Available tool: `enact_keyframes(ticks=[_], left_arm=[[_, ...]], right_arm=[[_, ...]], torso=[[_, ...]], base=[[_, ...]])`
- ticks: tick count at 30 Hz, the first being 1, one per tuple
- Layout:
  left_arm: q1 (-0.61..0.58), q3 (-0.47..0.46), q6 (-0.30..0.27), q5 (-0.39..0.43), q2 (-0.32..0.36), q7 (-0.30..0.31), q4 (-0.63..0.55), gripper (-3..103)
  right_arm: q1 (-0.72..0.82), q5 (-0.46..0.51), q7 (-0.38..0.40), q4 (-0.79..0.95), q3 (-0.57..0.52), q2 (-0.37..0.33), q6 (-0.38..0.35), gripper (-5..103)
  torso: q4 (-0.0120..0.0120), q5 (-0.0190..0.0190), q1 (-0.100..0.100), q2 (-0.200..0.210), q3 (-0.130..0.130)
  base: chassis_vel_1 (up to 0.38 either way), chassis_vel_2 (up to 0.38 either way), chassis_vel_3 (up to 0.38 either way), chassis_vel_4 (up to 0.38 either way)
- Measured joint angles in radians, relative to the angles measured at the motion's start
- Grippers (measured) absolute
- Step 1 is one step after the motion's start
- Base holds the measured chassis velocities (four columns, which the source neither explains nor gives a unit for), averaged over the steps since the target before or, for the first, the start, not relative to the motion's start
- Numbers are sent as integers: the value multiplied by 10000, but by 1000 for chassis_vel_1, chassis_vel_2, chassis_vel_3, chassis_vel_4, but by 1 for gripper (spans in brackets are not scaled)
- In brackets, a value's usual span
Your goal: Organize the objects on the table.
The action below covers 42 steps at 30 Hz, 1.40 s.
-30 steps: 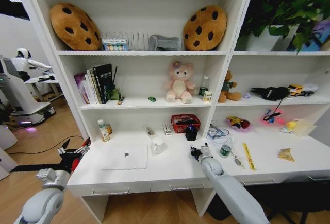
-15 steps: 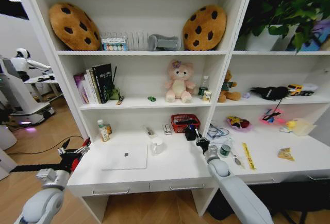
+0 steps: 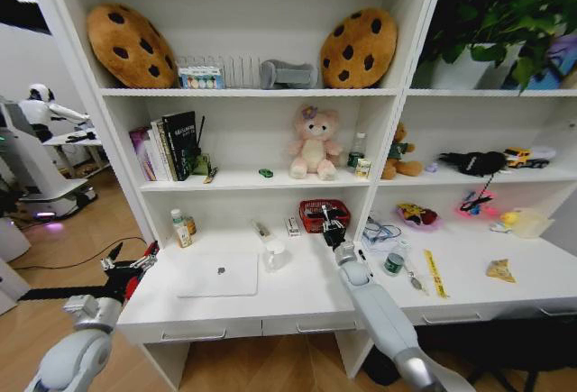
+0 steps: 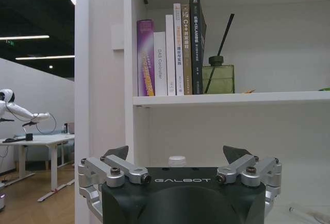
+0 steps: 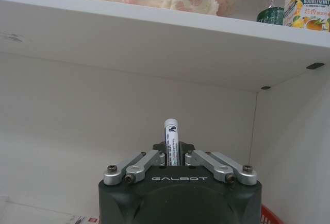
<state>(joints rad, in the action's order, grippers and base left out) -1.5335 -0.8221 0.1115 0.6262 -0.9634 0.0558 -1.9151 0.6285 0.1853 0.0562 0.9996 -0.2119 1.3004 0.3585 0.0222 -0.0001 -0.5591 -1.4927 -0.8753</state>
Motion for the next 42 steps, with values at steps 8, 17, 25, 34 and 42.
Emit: enact_keyframes(ticks=[8, 17, 25, 34, 42], left_arm=[[0, 0, 0, 0, 0, 0, 0, 100], [0, 0, 0, 0, 0, 0, 0, 100], [0, 0, 0, 0, 0, 1, 0, 100], [0, 0, 0, 0, 0, 0, 0, 100], [0, 0, 0, 0, 0, 0, 0, 100]], right_arm=[[-327, 24, 109, -174, -120, -53, -175, 12], [-701, 189, 137, -749, -117, -59, -207, 12], [-1249, 107, 76, -1695, -80, 116, -129, 12], [-1449, 66, 4, -2162, -97, 113, -84, 12], [-1680, 31, -15, -2492, -106, 156, -56, 12]], torso=[[1, 0, 0, -1, 1], [2, 1, 0, 0, 1], [0, 1, -1, 0, 1], [1, 1, 0, -1, 1], [0, 1, 0, 0, 1]], base=[[0, 0, 0, 0], [0, 0, 0, 0], [0, 0, 0, 0], [0, 0, 0, 0], [0, 0, 0, 0]])
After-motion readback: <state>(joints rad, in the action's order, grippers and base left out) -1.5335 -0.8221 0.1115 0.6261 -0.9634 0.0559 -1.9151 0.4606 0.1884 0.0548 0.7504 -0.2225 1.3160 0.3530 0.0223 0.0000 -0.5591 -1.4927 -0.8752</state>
